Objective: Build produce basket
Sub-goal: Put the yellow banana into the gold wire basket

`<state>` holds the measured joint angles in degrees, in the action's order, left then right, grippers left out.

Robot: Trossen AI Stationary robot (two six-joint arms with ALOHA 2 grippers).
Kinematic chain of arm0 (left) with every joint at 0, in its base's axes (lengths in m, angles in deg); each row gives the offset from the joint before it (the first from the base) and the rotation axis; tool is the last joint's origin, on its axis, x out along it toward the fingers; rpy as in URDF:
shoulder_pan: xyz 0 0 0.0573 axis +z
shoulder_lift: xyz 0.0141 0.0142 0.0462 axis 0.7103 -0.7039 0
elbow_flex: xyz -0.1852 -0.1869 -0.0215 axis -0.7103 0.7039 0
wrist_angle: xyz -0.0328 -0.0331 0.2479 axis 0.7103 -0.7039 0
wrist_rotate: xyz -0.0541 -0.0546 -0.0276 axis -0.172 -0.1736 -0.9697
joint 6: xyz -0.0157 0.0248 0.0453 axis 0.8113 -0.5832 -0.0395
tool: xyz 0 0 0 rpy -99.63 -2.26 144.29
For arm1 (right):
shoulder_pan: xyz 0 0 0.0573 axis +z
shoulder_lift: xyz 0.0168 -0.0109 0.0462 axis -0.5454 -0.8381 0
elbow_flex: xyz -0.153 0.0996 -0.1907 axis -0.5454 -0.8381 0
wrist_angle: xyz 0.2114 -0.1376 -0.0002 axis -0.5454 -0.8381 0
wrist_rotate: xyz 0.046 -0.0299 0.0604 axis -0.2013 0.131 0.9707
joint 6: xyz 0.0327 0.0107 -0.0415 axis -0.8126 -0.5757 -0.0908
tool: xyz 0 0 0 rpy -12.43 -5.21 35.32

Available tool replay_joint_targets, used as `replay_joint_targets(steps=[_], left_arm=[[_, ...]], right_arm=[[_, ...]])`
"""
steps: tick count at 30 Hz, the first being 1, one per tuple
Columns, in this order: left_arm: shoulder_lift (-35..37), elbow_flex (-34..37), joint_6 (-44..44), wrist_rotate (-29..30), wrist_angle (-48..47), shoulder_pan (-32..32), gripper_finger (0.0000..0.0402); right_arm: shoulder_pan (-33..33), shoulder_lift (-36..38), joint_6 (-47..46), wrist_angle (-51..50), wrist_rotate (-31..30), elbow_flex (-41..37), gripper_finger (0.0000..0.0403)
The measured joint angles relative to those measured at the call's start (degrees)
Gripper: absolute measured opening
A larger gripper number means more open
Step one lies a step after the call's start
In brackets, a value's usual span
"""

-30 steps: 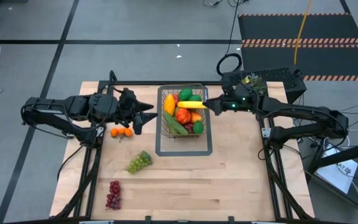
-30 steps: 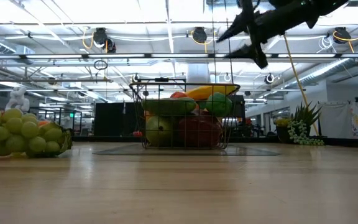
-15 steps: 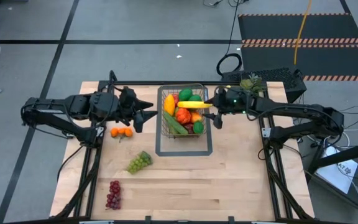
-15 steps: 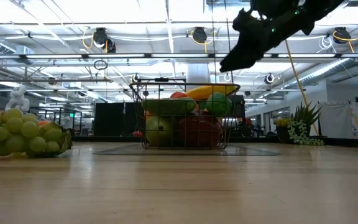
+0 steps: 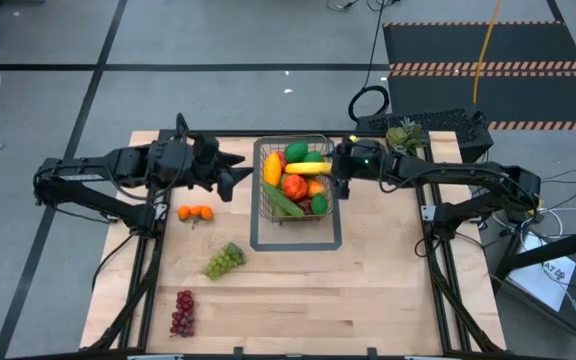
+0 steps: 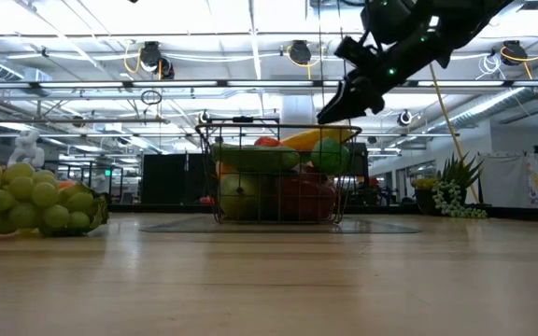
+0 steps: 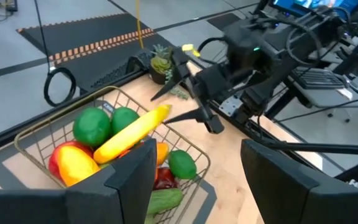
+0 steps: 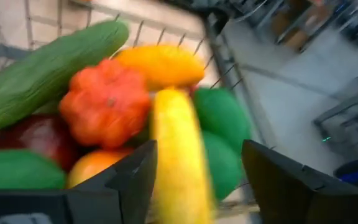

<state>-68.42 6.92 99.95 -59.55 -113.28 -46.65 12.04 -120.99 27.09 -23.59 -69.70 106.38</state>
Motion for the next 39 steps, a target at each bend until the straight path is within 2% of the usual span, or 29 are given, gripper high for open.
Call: replay_joint_targets(steps=[6, 13, 21, 26, 34, 39], left_arm=[[0.0, 0.0, -0.18, -0.01, -0.31, 1.9, 0.0234], [0.0, 0.0, -1.51, -0.02, -0.3, 4.55, 0.0234], [0.0, 0.0, -2.46, -0.03, -0.34, 5.59, 0.0234], [0.0, 0.0, -3.93, -0.11, -0.48, 5.59, 0.0234], [0.0, 0.0, -6.51, -0.24, -0.55, 5.55, 0.0234], [0.0, 0.0, -6.76, -0.79, -0.57, 5.55, 0.0234]], right_arm=[[-0.85, -0.54, 2.08, 2.9, -0.62, 0.0, 0.0214], [-2.32, -2.12, -9.44, 2.68, 7.92, 0.0, 0.0205], [-2.22, -1.76, -27.98, 3.44, 7.82, 0.0, 0.0205], [-0.26, -1.81, -29.01, -2.31, 7.94, -0.02, 0.0205], [2.19, -2.79, -31.45, -5.08, 6.16, 0.0, 0.0203], [2.38, -4.66, -35.15, -4.69, 4.63, 0.11, 0.0176]])
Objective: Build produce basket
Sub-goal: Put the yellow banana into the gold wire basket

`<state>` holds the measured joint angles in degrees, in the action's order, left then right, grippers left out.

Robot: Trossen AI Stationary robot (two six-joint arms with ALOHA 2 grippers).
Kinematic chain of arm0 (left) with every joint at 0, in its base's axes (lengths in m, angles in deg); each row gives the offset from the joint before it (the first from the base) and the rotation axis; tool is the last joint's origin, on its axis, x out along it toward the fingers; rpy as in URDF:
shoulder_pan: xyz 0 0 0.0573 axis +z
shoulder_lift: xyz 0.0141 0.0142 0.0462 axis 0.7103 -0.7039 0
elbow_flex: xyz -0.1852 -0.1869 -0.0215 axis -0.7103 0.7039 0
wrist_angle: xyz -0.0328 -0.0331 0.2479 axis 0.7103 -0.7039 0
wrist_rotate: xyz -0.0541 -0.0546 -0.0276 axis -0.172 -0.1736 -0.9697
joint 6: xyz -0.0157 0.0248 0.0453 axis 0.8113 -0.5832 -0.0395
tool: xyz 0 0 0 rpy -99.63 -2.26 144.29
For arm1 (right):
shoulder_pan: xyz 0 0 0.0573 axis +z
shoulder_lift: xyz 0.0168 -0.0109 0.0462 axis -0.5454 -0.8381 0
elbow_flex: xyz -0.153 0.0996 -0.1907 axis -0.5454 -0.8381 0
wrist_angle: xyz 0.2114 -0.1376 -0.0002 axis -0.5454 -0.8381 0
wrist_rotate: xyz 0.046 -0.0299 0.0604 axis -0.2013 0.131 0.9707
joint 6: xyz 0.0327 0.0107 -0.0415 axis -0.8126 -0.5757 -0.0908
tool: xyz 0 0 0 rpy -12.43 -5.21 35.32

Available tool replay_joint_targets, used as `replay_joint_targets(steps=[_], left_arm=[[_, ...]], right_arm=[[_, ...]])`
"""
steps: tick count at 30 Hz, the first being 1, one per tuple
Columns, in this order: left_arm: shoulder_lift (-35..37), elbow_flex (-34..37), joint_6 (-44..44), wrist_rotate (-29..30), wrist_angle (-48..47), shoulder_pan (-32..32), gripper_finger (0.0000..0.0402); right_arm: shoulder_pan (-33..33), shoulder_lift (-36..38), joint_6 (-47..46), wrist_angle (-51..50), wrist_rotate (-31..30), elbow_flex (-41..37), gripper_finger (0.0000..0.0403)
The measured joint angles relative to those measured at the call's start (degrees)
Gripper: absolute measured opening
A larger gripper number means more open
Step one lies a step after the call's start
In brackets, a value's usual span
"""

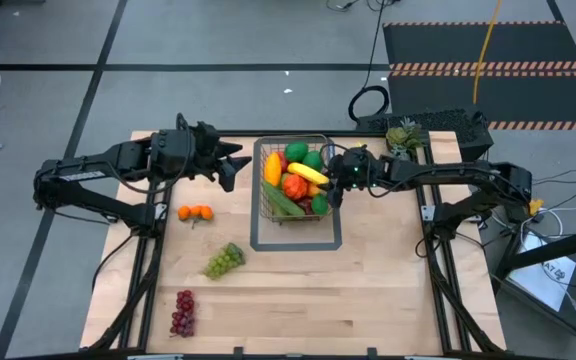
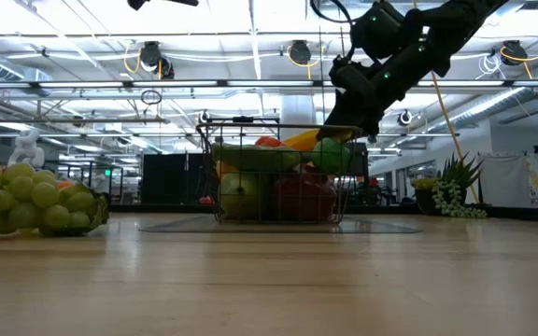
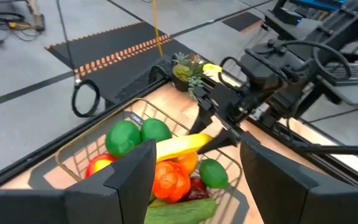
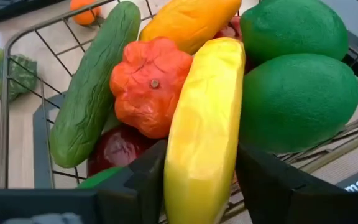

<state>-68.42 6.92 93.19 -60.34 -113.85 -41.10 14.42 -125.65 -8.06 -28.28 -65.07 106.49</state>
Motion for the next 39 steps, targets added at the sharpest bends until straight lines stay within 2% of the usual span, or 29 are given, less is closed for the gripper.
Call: replay_joint_targets(steps=[6, 15, 19, 24, 27, 33, 39], left_arm=[[0.0, 0.0, 0.33, -3.75, 0.0, -0.57, 0.0234], [0.0, 0.0, 0.07, -4.02, -0.07, -2.76, 0.0234], [-0.02, 0.0, -0.11, -4.02, -0.07, -3.25, 0.0234], [-0.02, 0.0, -1.44, -4.0, -0.02, -3.56, 0.0234], [-0.02, 0.0, -2.3, -4.0, -0.02, -3.56, 0.0234], [-0.02, 0.0, -2.51, -4.0, 0.02, -3.56, 0.0234], [-0.02, 0.0, -0.68, -4.0, -1.24, -3.56, 0.0234]], right_arm=[[0.0, 0.79, -1.34, -0.03, -0.01, -0.11, 0.0131], [-0.04, 6.1, -9.68, 3.84, -3.14, -0.2, 0.0146], [-0.02, 6.87, -19.4, 6.43, -2.77, -0.15, 0.014], [0.0, 5.57, -41.45, 9.84, -2.77, -0.22, 0.0148], [0.0, 4.27, -50.69, 14.89, -2.79, -1.42, 0.0149], [0.0, 3.59, -59.84, 19.58, -2.93, -4.36, 0.0152], [1.38, 3.48, -62.97, 18.64, -2.73, -4.87, 0.0193]])
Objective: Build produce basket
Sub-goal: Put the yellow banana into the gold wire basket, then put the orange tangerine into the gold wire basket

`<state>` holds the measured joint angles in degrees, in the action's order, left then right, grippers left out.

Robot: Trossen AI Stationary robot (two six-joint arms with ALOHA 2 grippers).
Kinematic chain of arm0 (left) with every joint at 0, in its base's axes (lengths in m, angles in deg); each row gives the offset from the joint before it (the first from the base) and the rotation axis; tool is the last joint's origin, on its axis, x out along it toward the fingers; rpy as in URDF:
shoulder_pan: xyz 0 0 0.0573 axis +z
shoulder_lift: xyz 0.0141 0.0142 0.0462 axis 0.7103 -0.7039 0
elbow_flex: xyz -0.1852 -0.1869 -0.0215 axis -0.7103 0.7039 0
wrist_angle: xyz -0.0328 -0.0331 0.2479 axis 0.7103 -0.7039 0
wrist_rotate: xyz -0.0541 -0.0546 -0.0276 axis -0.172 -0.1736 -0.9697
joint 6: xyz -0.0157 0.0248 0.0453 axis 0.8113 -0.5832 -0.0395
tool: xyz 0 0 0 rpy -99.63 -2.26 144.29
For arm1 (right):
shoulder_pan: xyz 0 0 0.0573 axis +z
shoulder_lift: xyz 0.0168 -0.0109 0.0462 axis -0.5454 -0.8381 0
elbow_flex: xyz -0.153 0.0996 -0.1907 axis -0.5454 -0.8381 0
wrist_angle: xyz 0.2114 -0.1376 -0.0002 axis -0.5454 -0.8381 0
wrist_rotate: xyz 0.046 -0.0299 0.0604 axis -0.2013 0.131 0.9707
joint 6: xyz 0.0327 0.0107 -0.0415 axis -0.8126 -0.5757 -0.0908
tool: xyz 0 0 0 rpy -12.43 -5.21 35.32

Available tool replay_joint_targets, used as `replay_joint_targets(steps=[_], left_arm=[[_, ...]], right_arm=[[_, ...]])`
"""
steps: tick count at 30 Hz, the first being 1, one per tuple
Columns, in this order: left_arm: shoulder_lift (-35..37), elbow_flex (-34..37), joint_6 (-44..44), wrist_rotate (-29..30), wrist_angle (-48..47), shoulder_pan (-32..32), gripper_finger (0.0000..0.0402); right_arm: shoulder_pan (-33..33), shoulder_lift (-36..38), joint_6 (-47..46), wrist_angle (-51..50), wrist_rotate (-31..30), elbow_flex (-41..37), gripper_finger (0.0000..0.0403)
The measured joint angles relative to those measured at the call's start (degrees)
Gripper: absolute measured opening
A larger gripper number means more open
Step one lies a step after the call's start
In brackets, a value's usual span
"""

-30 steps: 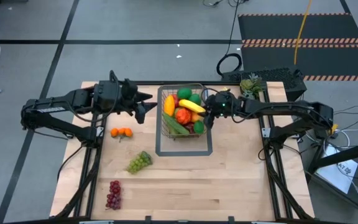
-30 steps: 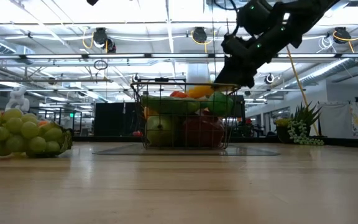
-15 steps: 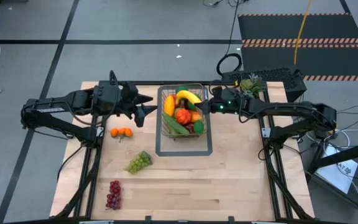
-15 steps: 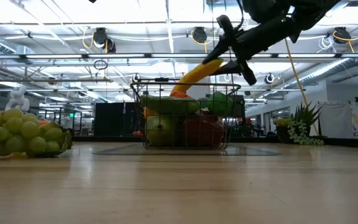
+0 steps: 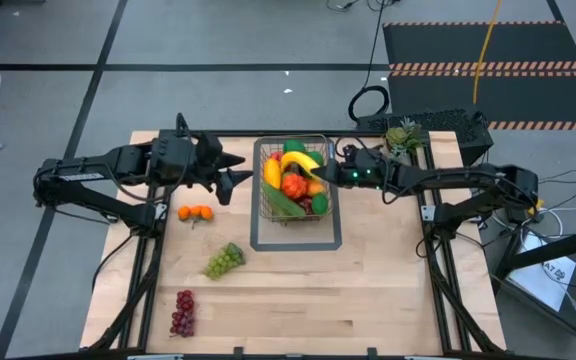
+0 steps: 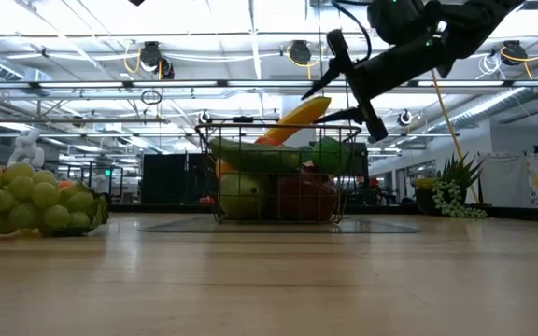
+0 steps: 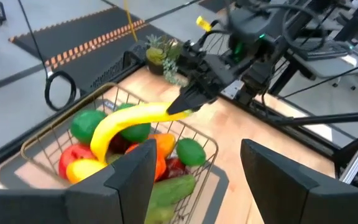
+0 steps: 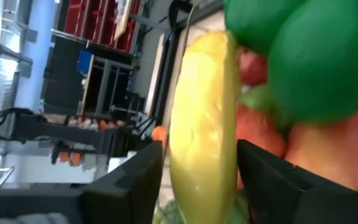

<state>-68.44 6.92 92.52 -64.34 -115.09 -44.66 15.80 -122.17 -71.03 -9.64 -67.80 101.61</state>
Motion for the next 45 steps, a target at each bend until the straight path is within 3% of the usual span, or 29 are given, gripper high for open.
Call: replay_joint_targets(steps=[9, 20, 32, 40, 45], left_arm=[[0.0, 0.0, 4.17, -1.42, -9.11, -1.38, 0.0234], [0.02, 0.53, 7.62, -1.37, -12.6, -6.19, 0.0234], [0.0, 13.47, 22.63, -1.6, -17.36, -15.96, 0.0234], [0.0, 23.88, 38.52, -6.4, -17.36, -21.39, 0.0235], [0.01, 27.37, 46.86, -6.84, -22.21, -20.58, 0.0236]], right_arm=[[3.85, 0.02, -4.95, -2.03, 0.17, 0.0, 0.0264], [4.24, 5.74, -4.28, -4.61, 1.47, 0.0, 0.0269], [4.59, 13.78, 3.35, -4.63, 1.17, 0.0, 0.0254], [8.83, 16.27, 3.68, -4.57, -6.15, 0.0, 0.0253], [12.09, 16.26, 3.89, -3.96, -9.24, 0.04, 0.0253]])
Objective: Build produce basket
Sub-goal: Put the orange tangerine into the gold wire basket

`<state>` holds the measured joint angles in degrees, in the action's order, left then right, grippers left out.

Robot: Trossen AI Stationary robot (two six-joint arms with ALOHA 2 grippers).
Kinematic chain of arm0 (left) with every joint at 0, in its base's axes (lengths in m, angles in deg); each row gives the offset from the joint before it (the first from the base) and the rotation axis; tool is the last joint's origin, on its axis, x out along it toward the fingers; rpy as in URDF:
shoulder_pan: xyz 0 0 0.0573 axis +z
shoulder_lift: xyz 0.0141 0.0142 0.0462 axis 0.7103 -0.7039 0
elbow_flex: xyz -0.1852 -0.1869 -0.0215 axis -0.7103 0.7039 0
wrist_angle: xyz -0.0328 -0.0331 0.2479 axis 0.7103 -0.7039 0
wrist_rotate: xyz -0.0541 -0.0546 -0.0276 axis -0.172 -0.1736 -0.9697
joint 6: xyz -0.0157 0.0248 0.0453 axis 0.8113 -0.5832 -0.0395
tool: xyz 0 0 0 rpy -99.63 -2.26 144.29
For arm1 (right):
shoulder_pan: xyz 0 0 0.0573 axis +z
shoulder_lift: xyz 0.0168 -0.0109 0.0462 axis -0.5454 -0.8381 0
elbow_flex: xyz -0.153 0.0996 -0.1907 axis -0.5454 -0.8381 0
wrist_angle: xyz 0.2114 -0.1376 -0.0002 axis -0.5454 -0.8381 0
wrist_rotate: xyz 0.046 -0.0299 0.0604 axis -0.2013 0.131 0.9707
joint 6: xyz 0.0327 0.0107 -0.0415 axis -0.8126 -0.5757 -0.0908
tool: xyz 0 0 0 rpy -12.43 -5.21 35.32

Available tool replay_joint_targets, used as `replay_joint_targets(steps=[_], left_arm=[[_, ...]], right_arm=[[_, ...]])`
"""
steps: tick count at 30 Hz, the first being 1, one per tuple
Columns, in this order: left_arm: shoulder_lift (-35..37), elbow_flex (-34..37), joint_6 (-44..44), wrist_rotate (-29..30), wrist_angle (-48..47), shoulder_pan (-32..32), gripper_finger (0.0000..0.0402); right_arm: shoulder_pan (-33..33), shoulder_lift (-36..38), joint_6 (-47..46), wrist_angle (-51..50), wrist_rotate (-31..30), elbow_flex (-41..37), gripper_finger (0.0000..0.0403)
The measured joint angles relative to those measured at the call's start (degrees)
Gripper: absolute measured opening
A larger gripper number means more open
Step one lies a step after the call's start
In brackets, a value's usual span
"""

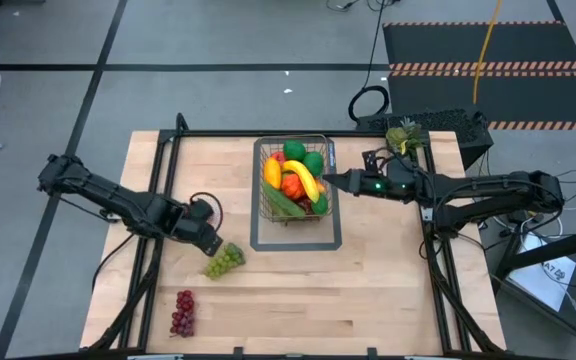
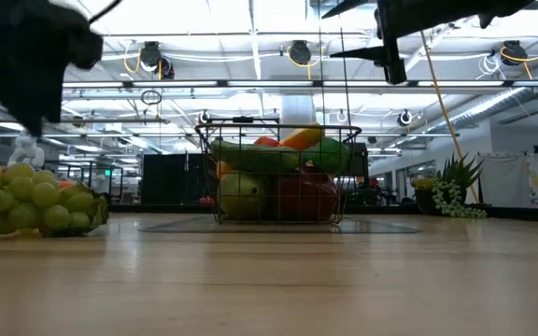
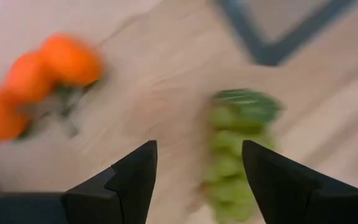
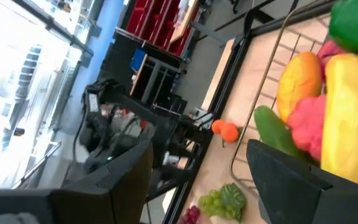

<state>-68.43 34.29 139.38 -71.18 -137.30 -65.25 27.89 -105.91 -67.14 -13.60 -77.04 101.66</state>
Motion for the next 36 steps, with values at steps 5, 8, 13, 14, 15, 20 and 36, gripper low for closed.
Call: replay_joint_targets(steps=[5, 8, 13, 14, 15, 20, 36], left_arm=[[0.01, 3.87, 4.25, -4.18, -1.9, 5.61, 0.0256], [0.01, 6.51, 3.11, -8.17, -1.89, 8.6, 0.0271], [0.01, 10.56, 2.99, -9.51, -2.3, 12.24, 0.0287], [0.01, 11.23, 2.7, -9.47, -2.24, 12.96, 0.0288], [0.01, 11.88, 2.53, -9.04, -2.13, 13.47, 0.0289], [0.01, 14.91, 1.84, -5.31, 0.15, 14.94, 0.0282], [0.01, 22.65, 0.56, -4.29, 9.79, 19.09, 0.0185]], right_arm=[[2.24, 0.07, 1.74, 0.26, 0.19, 0.0, 0.0253], [2.84, 0.33, 3.14, 0.47, 0.27, 0.0, 0.0253], [2.79, 0.31, 6.83, 0.69, 0.35, 0.0, 0.0253], [2.62, 0.31, 7.94, 0.67, 0.42, 0.0, 0.0253], [2.36, 0.31, 9.06, 0.65, 0.76, 0.0, 0.0253], [-1.26, 0.31, 13.02, 0.63, 8.63, 0.0, 0.0253], [-15.27, 0.31, 16.18, 0.6, 35.07, 0.0, 0.0253]])
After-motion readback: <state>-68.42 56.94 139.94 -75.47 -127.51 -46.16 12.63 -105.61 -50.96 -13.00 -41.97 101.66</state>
